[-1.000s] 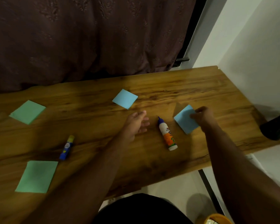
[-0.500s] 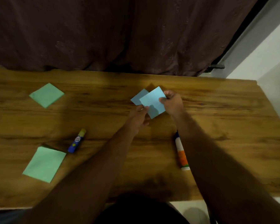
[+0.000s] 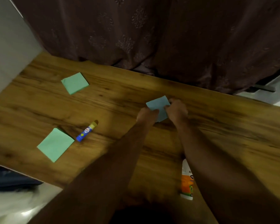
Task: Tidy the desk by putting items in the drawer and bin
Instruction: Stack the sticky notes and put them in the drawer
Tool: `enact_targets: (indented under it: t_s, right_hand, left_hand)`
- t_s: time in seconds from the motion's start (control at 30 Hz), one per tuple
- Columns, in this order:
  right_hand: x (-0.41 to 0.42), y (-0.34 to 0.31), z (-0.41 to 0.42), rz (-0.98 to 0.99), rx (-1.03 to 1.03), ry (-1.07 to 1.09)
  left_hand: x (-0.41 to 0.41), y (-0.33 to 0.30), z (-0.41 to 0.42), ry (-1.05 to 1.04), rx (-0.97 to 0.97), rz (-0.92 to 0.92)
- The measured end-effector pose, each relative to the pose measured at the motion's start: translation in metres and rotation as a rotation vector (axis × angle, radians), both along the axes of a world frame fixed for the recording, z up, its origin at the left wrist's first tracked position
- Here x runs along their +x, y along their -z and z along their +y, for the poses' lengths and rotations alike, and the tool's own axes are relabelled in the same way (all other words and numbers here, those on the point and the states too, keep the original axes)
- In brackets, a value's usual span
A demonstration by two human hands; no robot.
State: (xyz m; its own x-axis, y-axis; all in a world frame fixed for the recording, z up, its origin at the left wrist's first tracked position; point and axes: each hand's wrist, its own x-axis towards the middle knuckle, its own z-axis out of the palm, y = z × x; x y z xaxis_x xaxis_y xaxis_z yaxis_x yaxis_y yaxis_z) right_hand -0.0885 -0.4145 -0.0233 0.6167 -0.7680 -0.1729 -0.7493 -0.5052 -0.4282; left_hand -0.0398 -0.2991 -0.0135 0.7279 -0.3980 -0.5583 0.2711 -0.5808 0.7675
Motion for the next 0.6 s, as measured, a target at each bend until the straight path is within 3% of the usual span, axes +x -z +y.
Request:
enact_targets:
  t_s: [0.27, 0.5, 0.6]
  right_hand:
    - [0.001, -0.003, -0.002, -0.015, 0.240, 0.060]
    - [0.003, -0.009, 0.021, -0.260, 0.439, 0.253]
    - [-0.001, -0.012, 0.035, -0.333, 0.429, 0.301]
  left_hand:
    - [-0.002, 0.001, 0.007, -0.028, -0.007, 0.016]
    - [0.006, -0.002, 0.028, -0.014, 0.016, -0.022]
    - [0.011, -0.003, 0.036, 0.023, 0.002, -0.060]
